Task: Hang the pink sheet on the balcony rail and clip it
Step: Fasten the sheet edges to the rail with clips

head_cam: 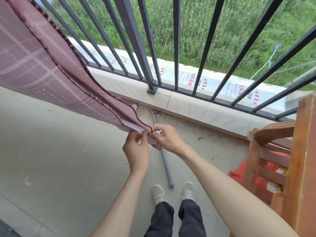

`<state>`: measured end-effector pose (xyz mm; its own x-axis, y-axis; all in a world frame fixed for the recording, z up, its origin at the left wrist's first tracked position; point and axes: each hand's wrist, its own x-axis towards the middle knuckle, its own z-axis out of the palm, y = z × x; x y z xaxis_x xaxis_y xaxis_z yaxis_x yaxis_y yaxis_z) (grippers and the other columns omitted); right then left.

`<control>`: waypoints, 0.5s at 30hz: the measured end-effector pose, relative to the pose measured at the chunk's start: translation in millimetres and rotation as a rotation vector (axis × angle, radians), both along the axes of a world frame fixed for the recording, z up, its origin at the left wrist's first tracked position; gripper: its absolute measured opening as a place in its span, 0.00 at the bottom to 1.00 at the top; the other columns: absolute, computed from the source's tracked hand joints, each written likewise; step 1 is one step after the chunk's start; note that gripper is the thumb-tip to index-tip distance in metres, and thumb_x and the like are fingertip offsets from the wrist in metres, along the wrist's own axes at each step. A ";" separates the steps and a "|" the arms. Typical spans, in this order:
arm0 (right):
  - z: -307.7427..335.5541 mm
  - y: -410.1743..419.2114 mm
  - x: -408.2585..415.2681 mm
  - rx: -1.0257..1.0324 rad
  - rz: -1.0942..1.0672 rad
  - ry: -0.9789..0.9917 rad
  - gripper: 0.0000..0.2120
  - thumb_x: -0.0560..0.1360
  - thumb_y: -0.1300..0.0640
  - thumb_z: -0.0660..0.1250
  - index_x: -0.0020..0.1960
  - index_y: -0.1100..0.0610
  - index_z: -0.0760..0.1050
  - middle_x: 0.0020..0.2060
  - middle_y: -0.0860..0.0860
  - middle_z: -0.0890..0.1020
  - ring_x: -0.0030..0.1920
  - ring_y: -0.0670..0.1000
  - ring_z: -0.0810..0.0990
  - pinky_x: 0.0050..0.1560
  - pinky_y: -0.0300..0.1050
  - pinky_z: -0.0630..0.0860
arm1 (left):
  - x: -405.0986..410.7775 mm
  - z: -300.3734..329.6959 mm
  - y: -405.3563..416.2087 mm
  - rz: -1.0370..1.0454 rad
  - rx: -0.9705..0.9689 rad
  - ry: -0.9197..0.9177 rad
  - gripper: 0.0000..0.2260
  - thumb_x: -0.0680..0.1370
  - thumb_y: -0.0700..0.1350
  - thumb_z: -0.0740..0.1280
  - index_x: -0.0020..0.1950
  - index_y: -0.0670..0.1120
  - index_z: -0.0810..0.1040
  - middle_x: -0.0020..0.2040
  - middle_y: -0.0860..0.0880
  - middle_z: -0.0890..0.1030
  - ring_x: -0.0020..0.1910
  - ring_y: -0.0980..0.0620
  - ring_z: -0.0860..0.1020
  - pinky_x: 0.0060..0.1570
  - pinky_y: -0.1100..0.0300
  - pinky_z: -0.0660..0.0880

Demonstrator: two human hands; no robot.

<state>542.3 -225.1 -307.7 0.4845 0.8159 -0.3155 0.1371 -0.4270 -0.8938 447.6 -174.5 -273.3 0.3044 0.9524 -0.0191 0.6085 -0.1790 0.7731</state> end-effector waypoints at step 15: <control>-19.8 -17.5 -16.8 0.024 -0.066 0.340 0.17 0.74 0.60 0.66 0.61 0.48 0.76 0.51 0.42 0.81 0.27 0.46 0.76 0.30 0.29 0.69 | 13.1 4.9 -4.2 0.184 -0.086 -0.055 0.07 0.74 0.43 0.68 0.45 0.43 0.71 0.40 0.50 0.78 0.39 0.56 0.75 0.40 0.67 0.65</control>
